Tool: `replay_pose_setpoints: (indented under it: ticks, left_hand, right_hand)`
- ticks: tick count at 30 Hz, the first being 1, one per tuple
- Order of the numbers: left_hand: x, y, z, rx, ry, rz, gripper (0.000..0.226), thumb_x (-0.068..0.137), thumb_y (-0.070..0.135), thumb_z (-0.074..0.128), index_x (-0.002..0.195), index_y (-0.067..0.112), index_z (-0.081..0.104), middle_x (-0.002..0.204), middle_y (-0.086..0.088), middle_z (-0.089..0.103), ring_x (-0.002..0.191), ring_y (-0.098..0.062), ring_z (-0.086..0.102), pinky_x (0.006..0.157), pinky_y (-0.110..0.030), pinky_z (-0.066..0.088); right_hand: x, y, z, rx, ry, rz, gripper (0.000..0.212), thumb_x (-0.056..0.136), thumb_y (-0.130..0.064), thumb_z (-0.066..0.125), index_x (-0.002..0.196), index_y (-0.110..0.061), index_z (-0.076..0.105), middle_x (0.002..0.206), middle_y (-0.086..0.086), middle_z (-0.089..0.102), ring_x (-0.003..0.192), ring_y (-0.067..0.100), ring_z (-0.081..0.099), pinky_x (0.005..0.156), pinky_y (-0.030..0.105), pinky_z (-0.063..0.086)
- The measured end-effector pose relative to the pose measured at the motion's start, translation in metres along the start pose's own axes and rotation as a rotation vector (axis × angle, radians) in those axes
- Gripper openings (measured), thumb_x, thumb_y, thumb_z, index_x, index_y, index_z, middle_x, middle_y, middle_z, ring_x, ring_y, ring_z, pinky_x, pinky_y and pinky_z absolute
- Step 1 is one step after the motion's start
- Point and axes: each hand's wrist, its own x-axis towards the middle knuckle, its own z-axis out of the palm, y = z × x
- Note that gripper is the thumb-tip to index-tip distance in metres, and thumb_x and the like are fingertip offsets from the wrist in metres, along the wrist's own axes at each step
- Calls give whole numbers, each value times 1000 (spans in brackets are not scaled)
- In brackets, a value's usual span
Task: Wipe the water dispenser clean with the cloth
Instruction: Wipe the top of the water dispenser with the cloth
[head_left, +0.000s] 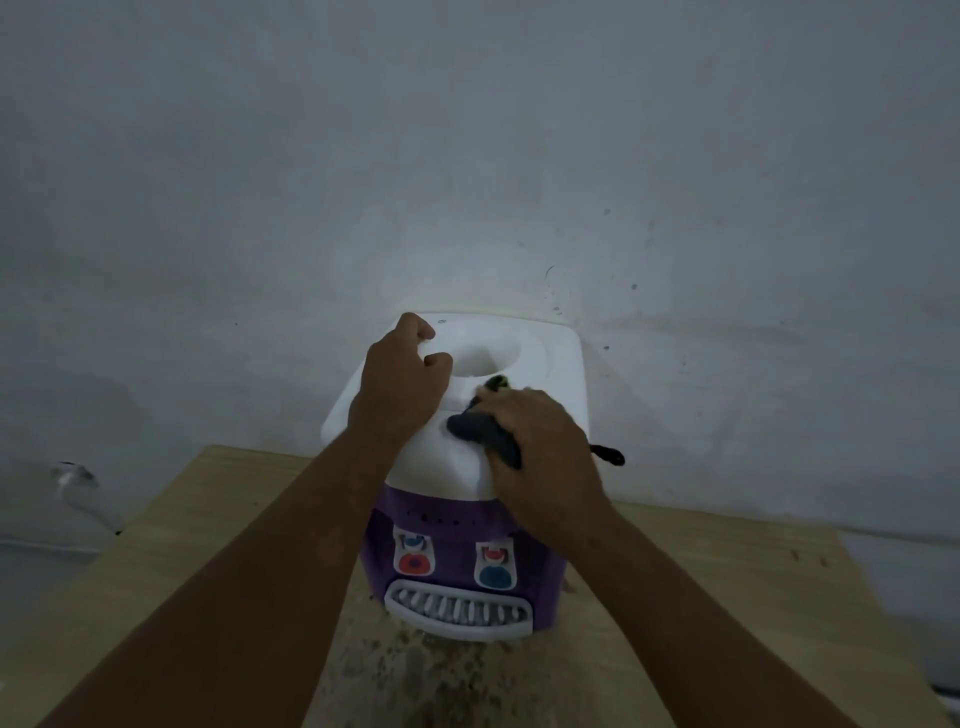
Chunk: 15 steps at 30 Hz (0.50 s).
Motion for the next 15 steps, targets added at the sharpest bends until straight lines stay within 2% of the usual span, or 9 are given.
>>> replay_pose_setpoints:
  ticks: [2, 5, 8, 9, 11, 13, 15]
  left_hand:
    - [0, 0, -1, 1, 1, 10, 23, 82, 16, 57, 106, 17, 55, 97, 3, 62, 88, -17, 56, 79, -27, 44]
    - [-1, 0, -2, 3, 3, 21, 24, 83, 16, 57, 106, 15, 56, 98, 0, 64, 89, -19, 57, 81, -29, 46]
    - [-1, -1, -2, 5, 0, 21, 24, 82, 17, 57, 106, 16, 56, 96, 2, 64, 89, -20, 58, 82, -29, 47]
    - [-1, -1, -2, 4, 1, 18, 24, 82, 17, 57, 106, 17, 56, 95, 3, 63, 88, -19, 57, 81, -28, 46]
    - [-1, 0, -2, 2, 1, 12, 24, 82, 17, 57, 106, 17, 56, 94, 3, 63, 86, -16, 56, 78, -26, 43]
    - [-1, 1, -2, 4, 1, 13, 24, 82, 17, 57, 106, 17, 56, 93, 3, 63, 83, -14, 54, 76, -25, 40]
    - [-1, 1, -2, 6, -3, 10, 24, 82, 17, 57, 106, 17, 55, 93, 3, 61, 82, -14, 53, 75, -25, 40]
  right_hand:
    - [-1, 0, -2, 22, -50, -40, 23, 89, -17, 58, 106, -21, 72, 96, -4, 68, 90, 12, 55, 83, 23, 40]
    - [1, 3, -9, 11, -112, 24, 24, 92, -29, 49, 107, -22, 67, 95, -7, 64, 89, 11, 52, 79, 27, 42]
    - [-2, 9, -16, -185, -47, 115, 40, 91, -43, 31, 107, -24, 63, 89, -9, 57, 81, 7, 48, 66, 18, 38]
    - [0, 11, -20, -216, -2, 161, 40, 91, -45, 30, 103, -24, 62, 85, -9, 55, 75, 6, 47, 61, 15, 34]
    - [6, 12, -28, -65, 82, 323, 24, 95, -36, 44, 91, -20, 61, 77, -7, 57, 67, 4, 50, 54, 13, 33]
    - [11, 10, -31, 150, 162, 429, 13, 96, -24, 53, 90, -20, 63, 79, -7, 61, 69, 2, 54, 56, 13, 37]
    - [7, 2, -26, 116, 124, 349, 15, 96, -21, 53, 101, -25, 68, 88, -12, 63, 76, 2, 54, 64, 11, 39]
